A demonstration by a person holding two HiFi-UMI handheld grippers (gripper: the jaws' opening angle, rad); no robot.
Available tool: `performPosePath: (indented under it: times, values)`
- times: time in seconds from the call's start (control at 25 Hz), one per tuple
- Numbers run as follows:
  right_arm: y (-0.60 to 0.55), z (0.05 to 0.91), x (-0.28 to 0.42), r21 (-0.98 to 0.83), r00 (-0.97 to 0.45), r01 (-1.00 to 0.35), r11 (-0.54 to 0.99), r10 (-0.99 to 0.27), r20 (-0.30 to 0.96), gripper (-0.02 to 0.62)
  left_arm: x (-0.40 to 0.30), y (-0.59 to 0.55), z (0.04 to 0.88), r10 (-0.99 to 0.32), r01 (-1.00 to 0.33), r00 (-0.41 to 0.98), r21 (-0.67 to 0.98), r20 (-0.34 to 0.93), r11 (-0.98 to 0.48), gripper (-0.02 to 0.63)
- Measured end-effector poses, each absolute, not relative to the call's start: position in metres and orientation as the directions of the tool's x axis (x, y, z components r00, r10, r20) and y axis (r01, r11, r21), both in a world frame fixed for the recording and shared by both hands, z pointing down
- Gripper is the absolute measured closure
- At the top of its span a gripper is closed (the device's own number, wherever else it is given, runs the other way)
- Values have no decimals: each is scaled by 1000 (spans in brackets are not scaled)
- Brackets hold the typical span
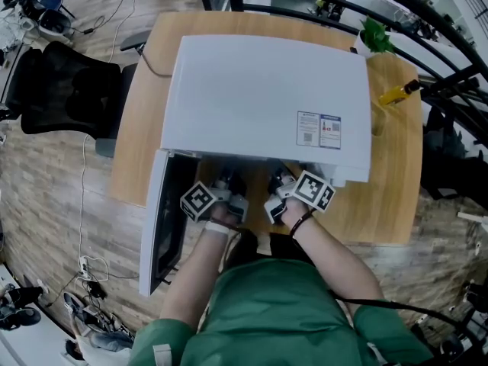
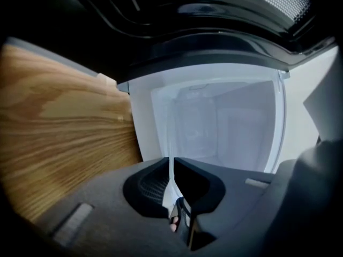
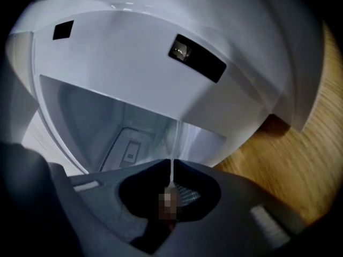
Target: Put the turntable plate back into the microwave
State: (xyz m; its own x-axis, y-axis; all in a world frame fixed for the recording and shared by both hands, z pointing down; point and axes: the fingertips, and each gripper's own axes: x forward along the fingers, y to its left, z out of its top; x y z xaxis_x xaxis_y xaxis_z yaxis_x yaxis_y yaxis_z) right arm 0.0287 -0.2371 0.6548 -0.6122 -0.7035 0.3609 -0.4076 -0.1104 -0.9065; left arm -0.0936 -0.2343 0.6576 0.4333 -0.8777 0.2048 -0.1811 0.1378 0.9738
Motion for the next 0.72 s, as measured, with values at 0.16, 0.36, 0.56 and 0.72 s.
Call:
performPosePath:
  times: [0.16, 0.36, 0.56, 0.72]
  values:
    - [-235, 653, 26, -903, -615, -416, -104, -699, 364, 578, -95, -231, 655, -877, -196, 428, 970, 219, 146, 572]
    - [-234, 655, 23, -894, -612, -433, -112, -692, 383, 583, -100, -228, 654, -883, -217, 407, 964, 235, 156, 584]
    - [-239, 654, 21, -890, -617, -443, -106, -684, 388, 589, -99, -239, 655, -873, -239, 425, 960, 240, 148, 588]
    - [-239, 653, 19, -891, -620, -440, -106, -682, 388, 589, -91, -243, 653, -868, -241, 433, 960, 241, 146, 589]
